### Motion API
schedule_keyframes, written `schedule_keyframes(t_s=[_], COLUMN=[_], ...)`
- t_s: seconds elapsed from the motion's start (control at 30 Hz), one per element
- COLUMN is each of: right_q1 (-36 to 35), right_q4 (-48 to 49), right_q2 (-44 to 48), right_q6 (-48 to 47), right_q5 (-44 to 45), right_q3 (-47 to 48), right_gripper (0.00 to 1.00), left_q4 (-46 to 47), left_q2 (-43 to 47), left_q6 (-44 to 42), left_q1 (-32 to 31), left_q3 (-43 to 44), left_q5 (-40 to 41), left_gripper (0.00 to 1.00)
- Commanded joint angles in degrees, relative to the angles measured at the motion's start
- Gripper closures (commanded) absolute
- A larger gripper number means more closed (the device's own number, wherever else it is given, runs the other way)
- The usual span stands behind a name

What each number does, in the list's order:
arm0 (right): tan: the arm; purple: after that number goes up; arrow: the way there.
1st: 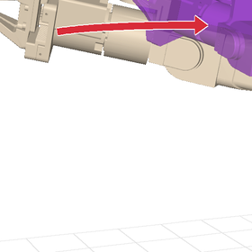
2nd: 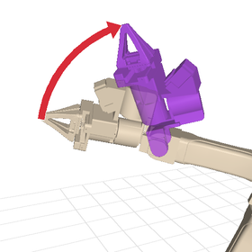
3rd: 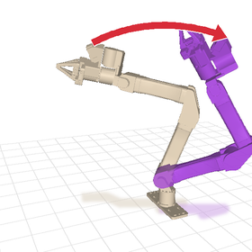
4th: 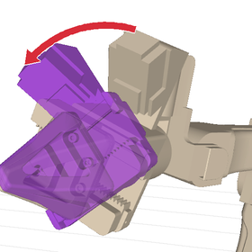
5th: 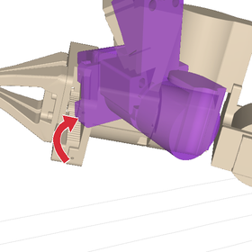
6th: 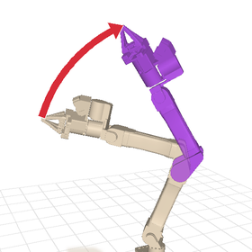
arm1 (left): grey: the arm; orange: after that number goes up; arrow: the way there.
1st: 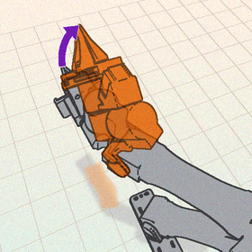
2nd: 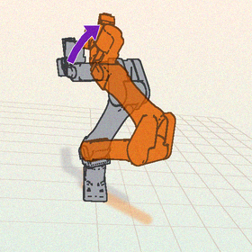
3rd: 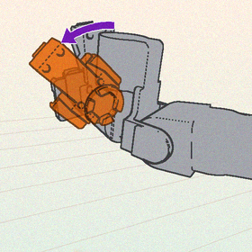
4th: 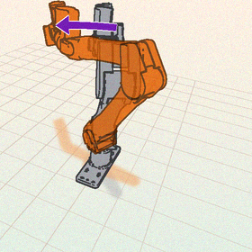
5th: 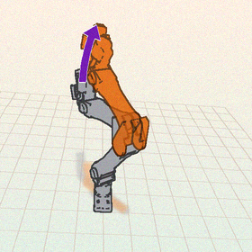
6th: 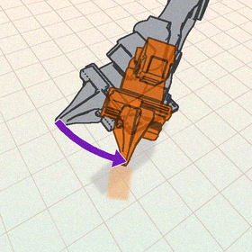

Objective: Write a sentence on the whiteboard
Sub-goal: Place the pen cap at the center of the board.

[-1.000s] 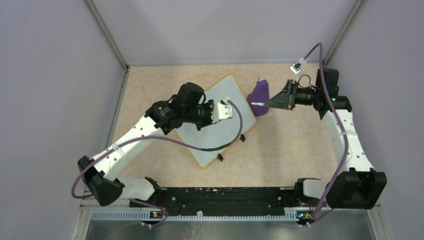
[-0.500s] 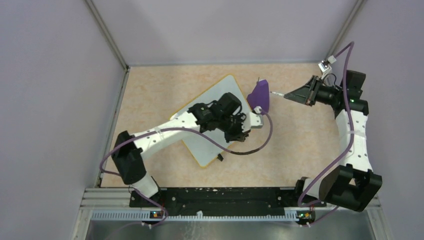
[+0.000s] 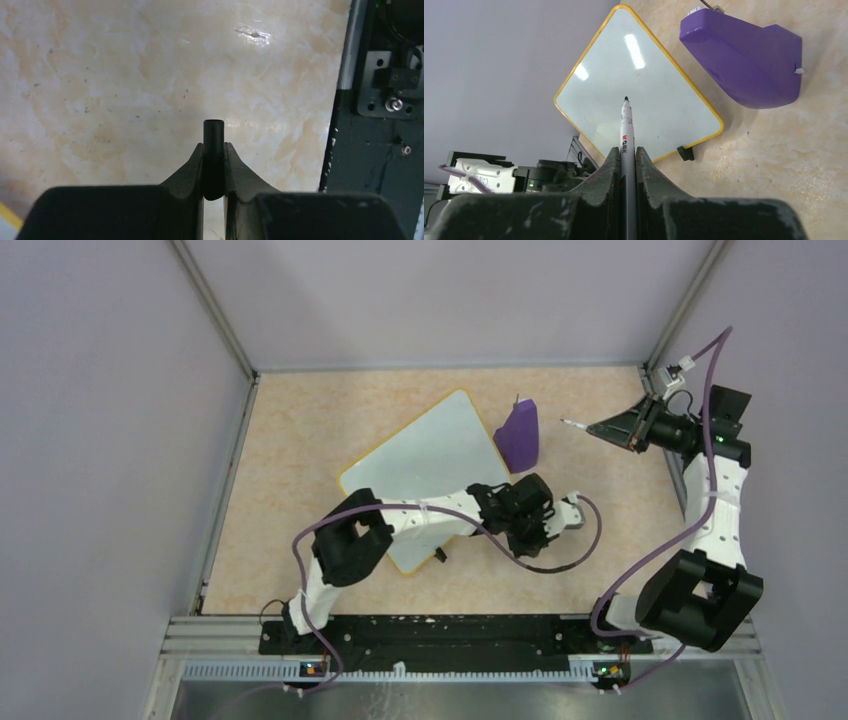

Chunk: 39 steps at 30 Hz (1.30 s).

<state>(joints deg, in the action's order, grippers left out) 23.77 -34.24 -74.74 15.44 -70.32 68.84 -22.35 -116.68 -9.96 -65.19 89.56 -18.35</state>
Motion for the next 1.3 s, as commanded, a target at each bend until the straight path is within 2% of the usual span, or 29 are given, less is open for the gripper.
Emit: schedule_keyframes(t_s=[0.0, 0.33, 0.63, 0.77, 1.03, 1.27], right_q1=[1.8, 2.7, 2.7, 2.7, 2.7, 2.5], right_q4=[-0.5, -3.3, -3.4, -3.5, -3.8, -3.7], right_q2=[-0.4, -2.0, -2.3, -2.3, -1.8, -2.2], right_q6=[-2.9, -7.2, -8.2, -8.2, -8.6, -8.9], right_q5=[-2.3, -3.1, -2.6, -2.3, -1.8, -1.1], right_q3=[3.3, 2.8, 2.7, 2.9, 3.2, 4.9], right_gripper=[1.00, 1.00, 1.00, 1.00, 1.00, 1.00], left_q4=[3.3, 0.8, -0.8, -1.9, -3.8, -6.7], left_q2=[-4.6, -13.5, -15.1, -14.5, -11.1, -3.5], left_q6=[3.6, 5.4, 5.3, 5.1, 4.2, 2.9], left_q1=[-0.2, -0.6, -0.6, -0.6, -0.6, 0.6], left_q3=[6.3, 12.8, 13.7, 13.9, 13.4, 12.1], left_q5=[0.2, 1.1, 1.4, 1.3, 1.1, 0.7], left_gripper=[1.00, 0.94, 0.67, 0.58, 0.51, 0.34])
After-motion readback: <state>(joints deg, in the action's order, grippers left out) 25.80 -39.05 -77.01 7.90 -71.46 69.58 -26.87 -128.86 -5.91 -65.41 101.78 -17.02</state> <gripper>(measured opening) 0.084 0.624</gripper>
